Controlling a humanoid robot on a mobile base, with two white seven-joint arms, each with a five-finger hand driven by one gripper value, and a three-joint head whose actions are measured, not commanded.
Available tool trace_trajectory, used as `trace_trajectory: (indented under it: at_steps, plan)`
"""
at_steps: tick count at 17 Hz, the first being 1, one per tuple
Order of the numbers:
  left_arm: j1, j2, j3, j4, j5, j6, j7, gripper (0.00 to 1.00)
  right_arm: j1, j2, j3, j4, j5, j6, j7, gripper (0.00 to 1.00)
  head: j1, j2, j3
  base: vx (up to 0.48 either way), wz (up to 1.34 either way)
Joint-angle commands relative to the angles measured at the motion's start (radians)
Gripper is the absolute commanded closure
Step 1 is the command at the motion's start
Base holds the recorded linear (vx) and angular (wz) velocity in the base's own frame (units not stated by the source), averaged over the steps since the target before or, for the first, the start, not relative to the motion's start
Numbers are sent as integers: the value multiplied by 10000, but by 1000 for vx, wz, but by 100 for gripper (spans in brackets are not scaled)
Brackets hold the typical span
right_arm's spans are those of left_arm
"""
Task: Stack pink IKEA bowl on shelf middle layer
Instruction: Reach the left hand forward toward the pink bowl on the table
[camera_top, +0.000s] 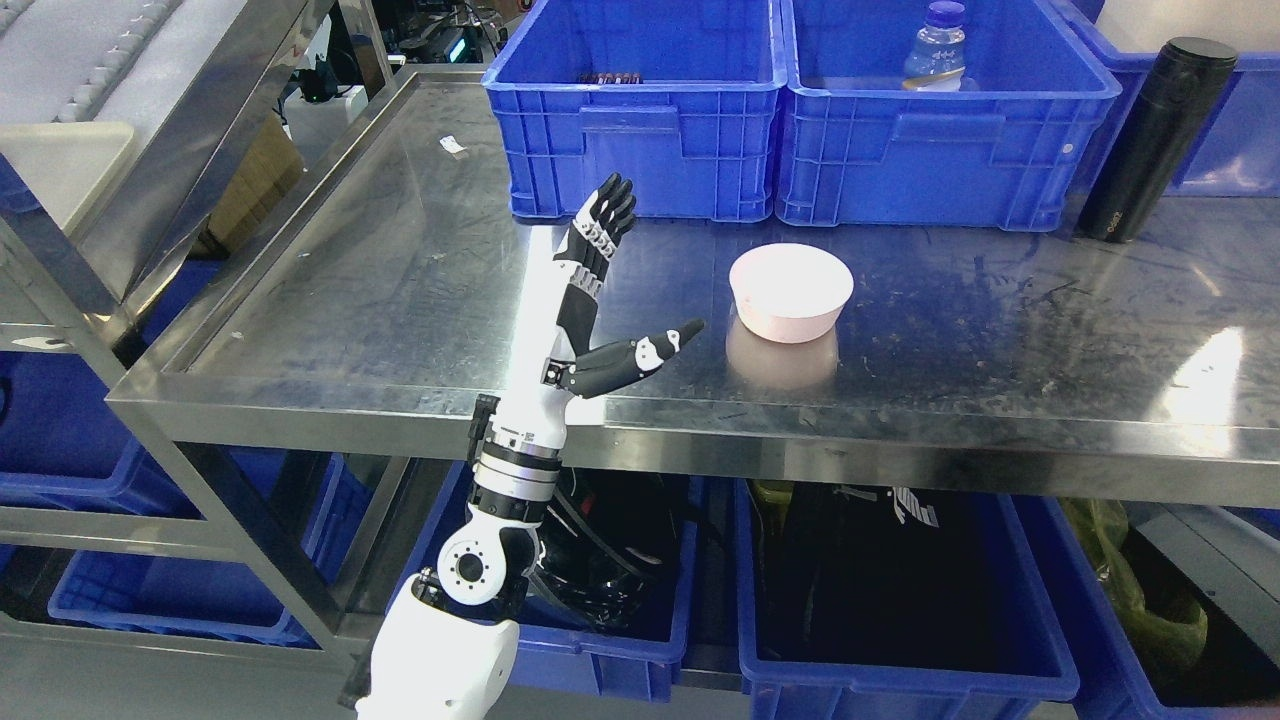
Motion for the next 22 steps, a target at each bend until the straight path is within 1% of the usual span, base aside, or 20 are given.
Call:
trace_trajectory:
  at_steps: [1, 3, 5, 6, 7, 8, 9, 10, 11, 12, 13, 14, 15, 17, 18, 19, 21, 22]
  plan:
    - [4, 175, 361, -10, 1, 132, -96, 0, 46, -175, 0, -175, 0, 6, -5, 0, 0, 0, 0, 0, 0]
    - [-56, 175, 376, -10, 1, 41, -540, 0, 46, -175, 0, -175, 0, 6, -5, 0, 0, 0, 0, 0, 0]
    - [-499, 175, 559, 6, -14, 9, -1107, 0, 46, -175, 0, -175, 0, 6, -5, 0, 0, 0, 0, 0, 0]
    - [-1018, 175, 667, 21, -14, 55, -1459, 0, 46, -175, 0, -175, 0, 6, -5, 0, 0, 0, 0, 0, 0]
    - [-1600, 548, 713, 21, -75, 146, -1660, 0, 31, -175, 0, -175, 0, 6, -5, 0, 0, 0, 0, 0, 0]
    - [-2396, 1448, 714, 82, -592, 451, -1723, 0, 31, -175, 0, -175, 0, 6, -5, 0, 0, 0, 0, 0, 0]
    - [-3133, 2278, 699, 128, -1903, 1563, -1845, 0, 31, -175, 0, -175, 0, 6, -5, 0, 0, 0, 0, 0, 0]
    - [-3580, 2468, 638, 128, -2736, 2439, -2211, 0, 31, -175, 0, -175, 0, 6, -5, 0, 0, 0, 0, 0, 0]
    - [-4177, 2515, 576, 98, -3413, 2934, -3201, 1, 46, -175, 0, -175, 0, 6, -5, 0, 0, 0, 0, 0, 0]
    - [-4548, 2562, 485, 98, -4042, 2985, -4183, 3, 31, -175, 0, -175, 0, 6, -5, 0, 0, 0, 0, 0, 0]
    - [-4840, 2653, 377, 98, -5172, 2985, -5089, 4, 46, -175, 0, -175, 0, 6, -5, 0, 0, 0, 0, 0, 0]
    - [-5116, 2760, 209, 128, -6414, 2924, -5706, 4, 46, -175, 0, -175, 0, 6, -5, 0, 0, 0, 0, 0, 0]
    - [-5210, 2731, -111, 128, -7125, 2818, -5894, 4, 46, -175, 0, -175, 0, 6, -5, 0, 0, 0, 0, 0, 0]
    - [-5409, 2746, -1275, 128, -8474, 2358, -6262, 5, 46, -175, 0, -175, 0, 6, -5, 0, 0, 0, 0, 0, 0]
    - [-5456, 2655, -1584, 159, -9575, 2235, -6568, 4, 46, -175, 0, -175, 0, 6, -5, 0, 0, 0, 0, 0, 0]
    - [-5487, 2396, -1678, 174, -10209, 2112, -6859, 4, 46, -175, 0, -175, 0, 6, -5, 0, 0, 0, 0, 0, 0]
    - [-5457, 1066, -1817, 266, -10322, 2034, -7625, 3, 31, -175, 0, -175, 0, 6, -5, 0, 0, -1, 0, 0, 0]
    - [-5411, 360, -1893, 434, -10368, 2019, -8221, 3, 46, -175, 0, -175, 0, 6, -5, 0, 0, -1, 0, 0, 0]
